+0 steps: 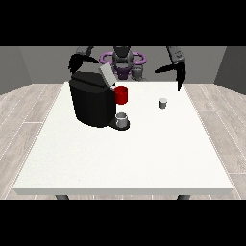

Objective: Insert the coffee pod into the coffee machine and close the lid

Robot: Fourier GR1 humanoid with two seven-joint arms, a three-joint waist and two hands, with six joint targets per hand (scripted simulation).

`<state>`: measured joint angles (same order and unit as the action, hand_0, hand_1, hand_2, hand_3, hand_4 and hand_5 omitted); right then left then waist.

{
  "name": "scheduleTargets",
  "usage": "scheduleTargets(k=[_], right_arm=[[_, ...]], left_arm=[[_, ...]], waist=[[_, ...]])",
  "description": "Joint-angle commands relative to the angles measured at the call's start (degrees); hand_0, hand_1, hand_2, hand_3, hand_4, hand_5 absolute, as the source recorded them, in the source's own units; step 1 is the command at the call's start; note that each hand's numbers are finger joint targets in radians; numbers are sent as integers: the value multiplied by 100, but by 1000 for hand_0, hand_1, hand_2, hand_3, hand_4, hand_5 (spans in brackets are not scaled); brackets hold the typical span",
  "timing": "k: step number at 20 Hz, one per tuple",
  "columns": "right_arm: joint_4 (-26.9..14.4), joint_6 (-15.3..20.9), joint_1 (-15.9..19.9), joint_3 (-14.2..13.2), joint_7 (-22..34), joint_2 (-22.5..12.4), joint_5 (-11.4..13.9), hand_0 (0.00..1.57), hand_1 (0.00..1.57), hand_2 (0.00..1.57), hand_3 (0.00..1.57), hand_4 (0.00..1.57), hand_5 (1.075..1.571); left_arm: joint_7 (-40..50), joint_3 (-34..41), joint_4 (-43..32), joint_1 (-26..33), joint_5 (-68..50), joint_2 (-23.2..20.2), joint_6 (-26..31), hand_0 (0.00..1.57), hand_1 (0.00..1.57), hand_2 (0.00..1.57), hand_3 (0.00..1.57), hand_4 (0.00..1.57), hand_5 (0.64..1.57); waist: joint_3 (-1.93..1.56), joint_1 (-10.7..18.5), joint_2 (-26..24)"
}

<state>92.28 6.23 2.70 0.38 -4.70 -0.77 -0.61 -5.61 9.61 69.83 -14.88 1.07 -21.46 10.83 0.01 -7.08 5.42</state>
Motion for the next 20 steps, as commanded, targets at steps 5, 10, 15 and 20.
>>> scheduleTargets(k=[5,10,15,20], right_arm=[[-168,-151,417,-247,-116,-141,-205,0,0,0,0,283,1571],[-389,72,359,15,-47,69,75,0,0,0,0,332,1571],[-761,181,439,-129,97,6,119,0,0,0,0,393,1571],[-896,400,904,-230,380,-43,217,0,0,0,0,407,1571]], left_arm=[[-103,156,-1315,-815,374,-255,-28,0,0,0,0,0,1571],[-53,21,-1808,-1145,696,-309,-57,0,0,0,0,0,1571],[-28,-402,-1936,-1045,1202,-118,-174,0,0,198,0,0,1571],[-309,-314,-2454,-1386,1462,-287,-236,446,446,606,295,0,1571]], waist=[[-1,-90,354],[0,-94,377],[-2,60,271],[0,110,377]])
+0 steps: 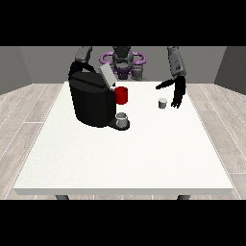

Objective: Insert the coffee pod into the coffee machine and close the lid

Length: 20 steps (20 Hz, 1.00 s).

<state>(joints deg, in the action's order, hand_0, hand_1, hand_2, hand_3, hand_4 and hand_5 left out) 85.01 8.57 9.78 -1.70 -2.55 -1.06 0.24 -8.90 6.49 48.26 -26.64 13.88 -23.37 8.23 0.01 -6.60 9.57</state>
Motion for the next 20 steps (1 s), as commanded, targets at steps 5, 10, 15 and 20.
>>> scheduleTargets(k=[5,10,15,20], right_arm=[[-85,-61,265,-74,220,-214,51,0,0,0,0,424,1571],[-208,-37,137,123,20,-28,143,0,0,0,0,427,1571],[23,83,111,223,526,-57,232,0,0,0,0,465,1571],[-254,-98,82,36,-93,-98,41,0,0,0,0,520,1571]], left_arm=[[-529,-73,-727,-115,624,-86,-600,615,615,738,477,0,1571],[-315,-365,-968,-301,1108,-75,-747,568,568,698,414,0,1571],[-470,-416,-1228,-431,1366,-17,-911,673,673,809,551,0,1571],[-860,-230,-1412,-504,1524,-26,-1610,775,775,917,692,351,1571]], waist=[[2,-92,288],[1,-237,205],[1,-230,-88],[1,-237,252]])
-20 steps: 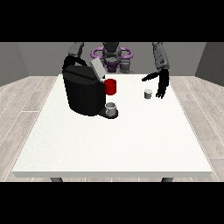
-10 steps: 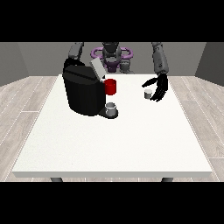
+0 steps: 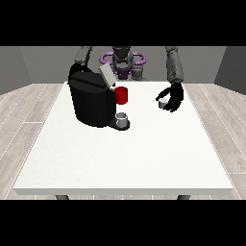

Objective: Insert the coffee pod into the coffee machine and close the lid

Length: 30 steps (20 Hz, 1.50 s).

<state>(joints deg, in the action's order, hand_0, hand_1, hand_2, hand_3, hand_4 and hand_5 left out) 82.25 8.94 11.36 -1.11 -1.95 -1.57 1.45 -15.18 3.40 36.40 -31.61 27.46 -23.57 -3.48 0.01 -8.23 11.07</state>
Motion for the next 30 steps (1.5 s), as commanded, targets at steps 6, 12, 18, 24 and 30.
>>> scheduleTargets(k=[6,12,18,24,30], right_arm=[[397,197,221,222,241,150,-20,0,0,0,0,513,1571],[-73,-225,74,-258,-18,-198,-342,0,0,0,0,515,1571],[-450,98,302,-247,-166,40,-212,0,0,0,0,398,1571],[-904,49,-75,-253,-382,116,-228,0,0,0,0,438,1571],[-952,-239,261,-326,-317,-113,-383,0,0,0,0,468,1571]], left_arm=[[-509,17,-546,-268,514,-285,-665,987,987,1095,867,286,1571],[-389,-182,-576,-217,792,-67,-586,1174,1174,1286,1183,412,1571],[-734,-108,-266,-788,630,-182,-37,1477,1477,1470,1410,632,1571],[-421,-204,23,-1057,613,-139,668,1289,1289,1362,1337,557,1571],[-470,-60,170,-1532,584,-307,946,1252,1252,1329,1292,573,1571]], waist=[[3,-159,262],[0,-37,-31],[0,85,13],[-3,104,-507],[-1,-45,-346]])
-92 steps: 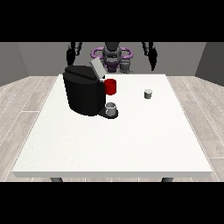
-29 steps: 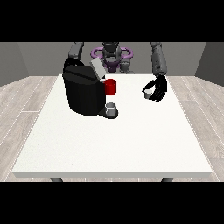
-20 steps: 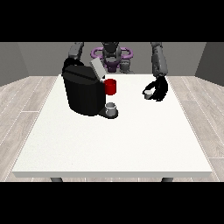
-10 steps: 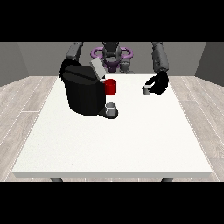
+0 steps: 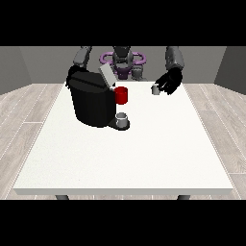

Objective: Insert the coffee pod into the coffee machine and close the lid

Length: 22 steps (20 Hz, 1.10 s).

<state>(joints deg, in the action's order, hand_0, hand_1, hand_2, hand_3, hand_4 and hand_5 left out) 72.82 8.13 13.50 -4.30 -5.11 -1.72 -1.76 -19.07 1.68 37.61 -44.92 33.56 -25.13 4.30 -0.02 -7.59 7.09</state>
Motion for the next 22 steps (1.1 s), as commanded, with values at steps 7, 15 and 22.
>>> scheduleTargets(k=[7,15,22], right_arm=[[-151,-221,158,97,-54,-60,-92,0,0,0,0,497,1571],[435,-16,230,616,303,167,53,0,0,0,0,504,1571],[834,-11,445,793,298,167,263,0,0,0,0,506,1571]], left_arm=[[753,106,189,-906,24,54,536,1272,1272,1342,1293,548,1571],[1330,468,-38,-1482,21,78,121,1211,1211,1253,1199,507,1571],[1117,760,-221,-2137,-16,-577,327,1284,1284,1340,1276,519,1571]], waist=[[-1,-234,-66],[3,-827,73],[4,-1193,681]])
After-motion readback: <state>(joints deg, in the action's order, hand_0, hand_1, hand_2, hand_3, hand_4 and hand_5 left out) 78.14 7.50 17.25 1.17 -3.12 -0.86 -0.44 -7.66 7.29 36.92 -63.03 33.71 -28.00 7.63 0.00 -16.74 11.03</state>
